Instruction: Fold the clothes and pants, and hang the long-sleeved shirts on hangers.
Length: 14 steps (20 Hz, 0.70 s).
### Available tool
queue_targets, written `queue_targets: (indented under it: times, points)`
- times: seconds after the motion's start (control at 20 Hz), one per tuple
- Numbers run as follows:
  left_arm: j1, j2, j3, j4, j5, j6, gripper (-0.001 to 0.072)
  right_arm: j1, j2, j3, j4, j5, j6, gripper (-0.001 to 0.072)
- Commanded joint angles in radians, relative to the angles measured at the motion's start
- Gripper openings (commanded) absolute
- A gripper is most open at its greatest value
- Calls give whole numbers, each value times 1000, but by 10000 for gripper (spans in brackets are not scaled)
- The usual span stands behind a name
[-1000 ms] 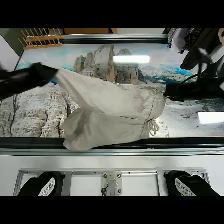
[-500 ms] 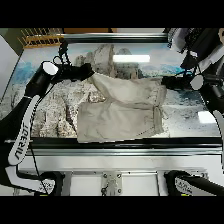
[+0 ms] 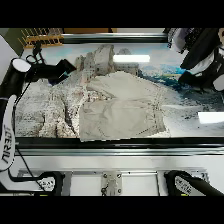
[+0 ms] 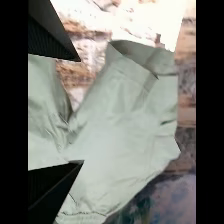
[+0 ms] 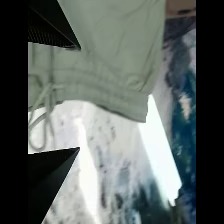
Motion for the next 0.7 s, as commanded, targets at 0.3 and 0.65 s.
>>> queue_targets:
  times: [0.3, 0.65]
  points:
    - [45, 437, -744, 79, -10, -7, 673, -311, 159, -626, 351, 197, -183, 649]
    - [45, 553, -883, 78, 13, -8, 673, -229, 69, -717, 608, -55, -314, 646]
